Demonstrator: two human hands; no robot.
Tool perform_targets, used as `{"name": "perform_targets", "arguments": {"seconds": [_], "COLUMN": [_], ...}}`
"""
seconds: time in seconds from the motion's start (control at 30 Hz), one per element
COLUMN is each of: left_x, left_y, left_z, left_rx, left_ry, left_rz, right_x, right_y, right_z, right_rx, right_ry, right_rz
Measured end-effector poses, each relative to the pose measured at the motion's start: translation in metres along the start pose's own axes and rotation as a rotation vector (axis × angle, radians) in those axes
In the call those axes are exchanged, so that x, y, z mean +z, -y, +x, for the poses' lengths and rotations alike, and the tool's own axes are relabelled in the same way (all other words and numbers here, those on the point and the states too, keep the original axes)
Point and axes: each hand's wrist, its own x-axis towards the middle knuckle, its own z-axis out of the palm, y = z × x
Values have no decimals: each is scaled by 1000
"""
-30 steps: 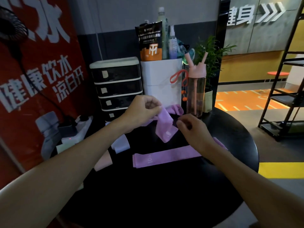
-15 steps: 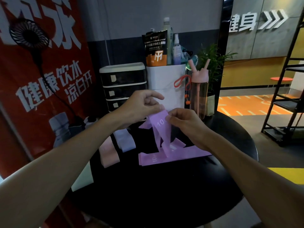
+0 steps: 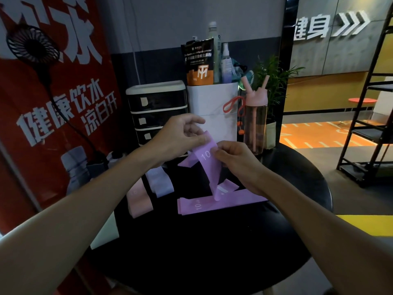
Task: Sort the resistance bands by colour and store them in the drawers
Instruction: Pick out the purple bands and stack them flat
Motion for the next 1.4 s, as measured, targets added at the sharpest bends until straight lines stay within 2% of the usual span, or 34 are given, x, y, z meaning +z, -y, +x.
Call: {"name": "perform_targets", "arguments": {"seconds": [0.2,0.4,0.63,1.0,1.13,1.23,1.33,1.4], "left_x": [1,-12,-31,-33,-22,-6,19,36], "left_y": [1,-3,7,34,48,56,62,72], "left_z": [2,12,14,1,-8,-22,-38,-47], "left_rx": [8,104,117,90,33,34,21,-30], "left_ry": [-77,-351,-600,-674,-708,-724,-722,-717], "left_rz": [13,-73,-139,-160,-155,-123,-128,-122], "right_x": [-2,-14,-36,-89,-109,-118,-122,-121], "right_y": [1,-2,-12,-43,-54,-64,-76,-85], "right_z": [-1,-5,-11,-28,-33,-35,-33,-32], "right_rx": [-19,5,64,227,311,323,335,309], "right_ry": [11,89,97,65,-6,-142,-329,-439], "right_rz": [-12,3,12,-101,50,130,106,-9]}}
